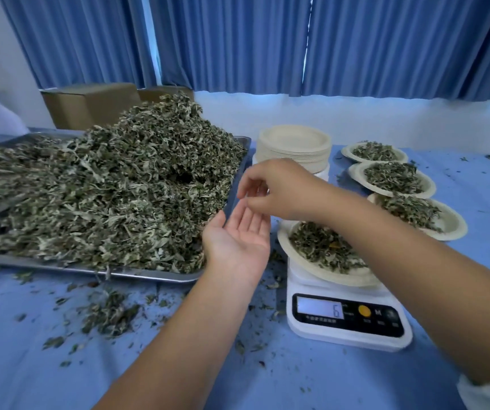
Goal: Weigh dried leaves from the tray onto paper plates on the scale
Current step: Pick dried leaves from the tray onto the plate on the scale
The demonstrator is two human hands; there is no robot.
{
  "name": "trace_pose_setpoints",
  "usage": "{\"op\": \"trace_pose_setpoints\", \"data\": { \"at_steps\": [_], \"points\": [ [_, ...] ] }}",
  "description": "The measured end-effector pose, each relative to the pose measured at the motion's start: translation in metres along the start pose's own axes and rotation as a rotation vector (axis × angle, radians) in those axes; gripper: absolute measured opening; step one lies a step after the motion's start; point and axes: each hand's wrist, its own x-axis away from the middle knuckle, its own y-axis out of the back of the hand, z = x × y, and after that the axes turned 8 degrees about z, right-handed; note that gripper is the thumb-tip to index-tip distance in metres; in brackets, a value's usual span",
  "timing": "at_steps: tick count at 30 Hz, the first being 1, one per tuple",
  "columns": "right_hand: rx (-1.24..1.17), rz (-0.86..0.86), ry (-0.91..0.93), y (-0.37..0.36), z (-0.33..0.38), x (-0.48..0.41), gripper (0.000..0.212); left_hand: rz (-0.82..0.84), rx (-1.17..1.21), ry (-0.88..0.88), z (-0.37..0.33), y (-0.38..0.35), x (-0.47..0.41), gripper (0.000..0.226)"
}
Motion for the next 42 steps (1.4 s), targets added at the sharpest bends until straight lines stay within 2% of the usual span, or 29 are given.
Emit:
{"op": "trace_pose_setpoints", "data": {
  "at_steps": [5, 9, 12, 19, 26, 32, 38, 42],
  "points": [
    [0.076, 0.117, 0.044, -0.023, 0.02, -0.065, 0.017, -0.029, 0.112, -0.034, -0.011, -0.002, -0.004, 0.042],
    [0.101, 0.138, 0.089, -0.043, 0.04, -0.104, 0.046, -0.029, 0.191, -0.074, -0.025, -0.004, -0.007, 0.038],
    [0.094, 0.141, 0.126, -0.055, 0.05, -0.123, 0.056, -0.035, 0.194, -0.057, -0.029, -0.005, -0.007, 0.037],
    [0.141, 0.155, 0.109, -0.075, 0.044, -0.129, 0.031, -0.005, 0.201, 0.031, -0.026, -0.003, -0.005, 0.046],
    [-0.025, 0.085, 0.081, -0.068, 0.028, -0.113, 0.018, -0.019, 0.196, 0.082, -0.015, -0.005, 0.0, 0.038],
    [-0.352, -0.051, -0.049, -0.035, 0.018, -0.088, 0.013, 0.009, 0.157, 0.087, -0.006, -0.004, -0.001, 0.039],
    [-0.785, -0.143, -0.055, 0.0, 0.008, -0.041, 0.007, 0.029, 0.169, 0.065, -0.013, -0.001, -0.005, 0.047],
    [-0.866, -0.214, -0.067, 0.014, -0.007, -0.002, 0.009, 0.027, 0.125, 0.038, -0.013, 0.0, -0.005, 0.046]
  ]
}}
